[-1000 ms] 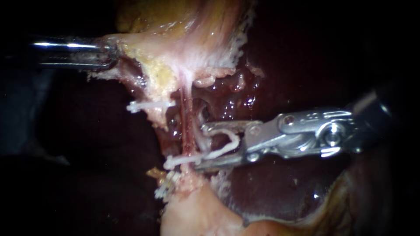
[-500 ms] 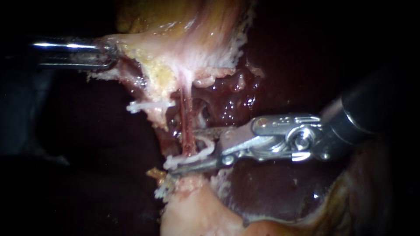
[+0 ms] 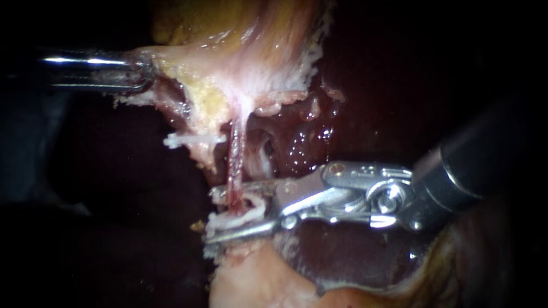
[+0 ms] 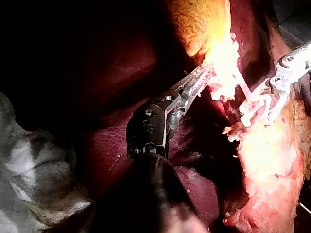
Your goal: Clipping second clip right tube
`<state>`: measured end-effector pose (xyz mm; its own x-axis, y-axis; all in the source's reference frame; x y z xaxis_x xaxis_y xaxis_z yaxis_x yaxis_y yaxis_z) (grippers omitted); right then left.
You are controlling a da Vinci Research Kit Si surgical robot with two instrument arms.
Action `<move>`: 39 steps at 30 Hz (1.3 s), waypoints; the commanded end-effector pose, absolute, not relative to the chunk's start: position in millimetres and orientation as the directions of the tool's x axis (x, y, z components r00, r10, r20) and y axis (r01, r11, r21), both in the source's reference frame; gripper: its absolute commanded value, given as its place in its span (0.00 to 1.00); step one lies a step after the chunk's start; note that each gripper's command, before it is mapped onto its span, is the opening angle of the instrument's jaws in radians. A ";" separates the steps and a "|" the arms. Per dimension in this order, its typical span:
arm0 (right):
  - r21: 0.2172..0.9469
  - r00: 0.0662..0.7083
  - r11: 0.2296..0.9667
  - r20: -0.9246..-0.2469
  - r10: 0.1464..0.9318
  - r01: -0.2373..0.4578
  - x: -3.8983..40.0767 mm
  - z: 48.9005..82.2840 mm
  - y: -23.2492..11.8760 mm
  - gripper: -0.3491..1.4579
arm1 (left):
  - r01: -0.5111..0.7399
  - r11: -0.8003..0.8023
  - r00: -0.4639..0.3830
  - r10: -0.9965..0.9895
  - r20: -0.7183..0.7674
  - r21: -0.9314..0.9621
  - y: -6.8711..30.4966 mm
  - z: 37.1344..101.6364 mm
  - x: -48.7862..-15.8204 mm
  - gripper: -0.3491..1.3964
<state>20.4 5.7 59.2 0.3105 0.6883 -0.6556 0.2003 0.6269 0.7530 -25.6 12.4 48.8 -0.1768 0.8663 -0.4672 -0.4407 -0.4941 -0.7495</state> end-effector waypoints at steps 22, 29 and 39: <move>0.762 0.298 0.589 -0.648 0.701 0.271 21.1 58.2 5.6 0.31 | -0.440 -0.500 -0.180 0.863 -0.473 -0.746 12.4 49.0 -25.6 0.00; 0.769 0.301 0.580 -0.639 0.708 0.267 21.2 58.7 5.9 0.23 | -0.440 -0.500 -0.180 0.863 -0.473 -0.746 12.4 49.0 -25.6 0.00; 0.808 0.319 0.531 -0.588 0.743 0.254 21.0 58.8 6.0 0.00 | -0.439 -0.500 -0.180 0.863 -0.473 -0.746 12.4 49.0 -25.5 0.00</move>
